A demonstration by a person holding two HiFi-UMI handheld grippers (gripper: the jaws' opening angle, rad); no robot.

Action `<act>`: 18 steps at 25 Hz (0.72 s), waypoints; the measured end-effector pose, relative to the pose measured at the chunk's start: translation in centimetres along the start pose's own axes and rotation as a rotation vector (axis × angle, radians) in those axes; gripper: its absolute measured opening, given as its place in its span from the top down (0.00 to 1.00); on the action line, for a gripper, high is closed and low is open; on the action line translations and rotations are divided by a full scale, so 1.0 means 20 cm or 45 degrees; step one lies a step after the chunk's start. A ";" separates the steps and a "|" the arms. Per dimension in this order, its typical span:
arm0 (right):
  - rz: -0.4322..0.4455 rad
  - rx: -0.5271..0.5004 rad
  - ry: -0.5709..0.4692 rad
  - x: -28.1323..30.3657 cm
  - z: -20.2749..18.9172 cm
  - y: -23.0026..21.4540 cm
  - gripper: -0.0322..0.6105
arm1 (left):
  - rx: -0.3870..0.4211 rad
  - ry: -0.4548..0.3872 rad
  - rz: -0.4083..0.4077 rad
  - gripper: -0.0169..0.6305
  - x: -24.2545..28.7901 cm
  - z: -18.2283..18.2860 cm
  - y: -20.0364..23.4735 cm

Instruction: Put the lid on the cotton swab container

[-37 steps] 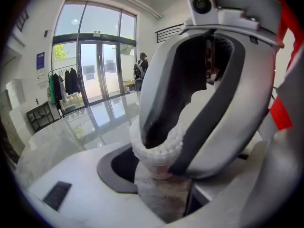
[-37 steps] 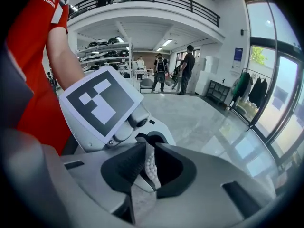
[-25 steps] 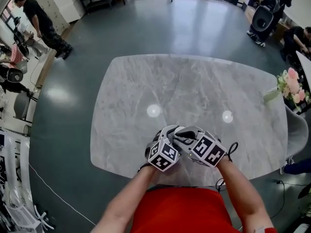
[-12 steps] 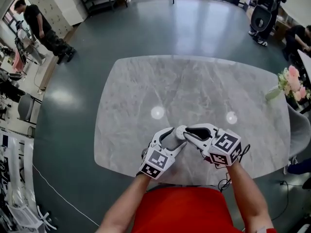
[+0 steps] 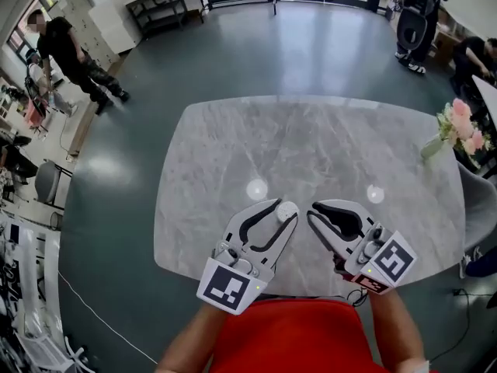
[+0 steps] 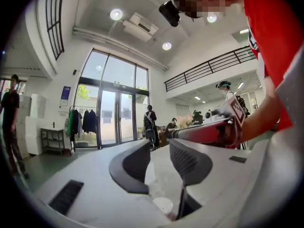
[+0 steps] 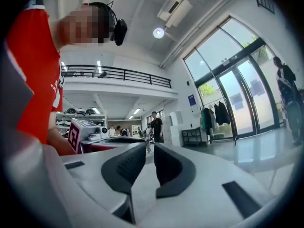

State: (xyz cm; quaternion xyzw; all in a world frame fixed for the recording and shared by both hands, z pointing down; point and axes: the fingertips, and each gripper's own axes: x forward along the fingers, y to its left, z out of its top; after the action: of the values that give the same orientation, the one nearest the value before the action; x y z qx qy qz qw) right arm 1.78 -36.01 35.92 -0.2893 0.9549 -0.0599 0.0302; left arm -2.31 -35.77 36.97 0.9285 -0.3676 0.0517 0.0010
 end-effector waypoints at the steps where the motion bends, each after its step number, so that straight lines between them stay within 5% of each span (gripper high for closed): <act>1: -0.006 0.002 -0.032 -0.02 0.04 0.01 0.83 | 0.018 -0.009 0.006 0.75 -0.01 0.05 0.00; 7: -0.071 -0.011 -0.133 -0.13 0.19 0.02 0.88 | 0.101 -0.051 0.030 0.92 -0.07 0.22 -0.03; 18: -0.083 -0.044 -0.105 -0.18 0.20 0.05 0.92 | 0.062 -0.076 0.041 0.94 -0.10 0.25 -0.08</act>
State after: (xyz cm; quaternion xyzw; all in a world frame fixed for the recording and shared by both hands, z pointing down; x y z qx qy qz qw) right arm 4.60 -33.69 31.82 -0.3231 0.9438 -0.0323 0.0624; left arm -2.15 -33.40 31.85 0.9234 -0.3809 0.0330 -0.0332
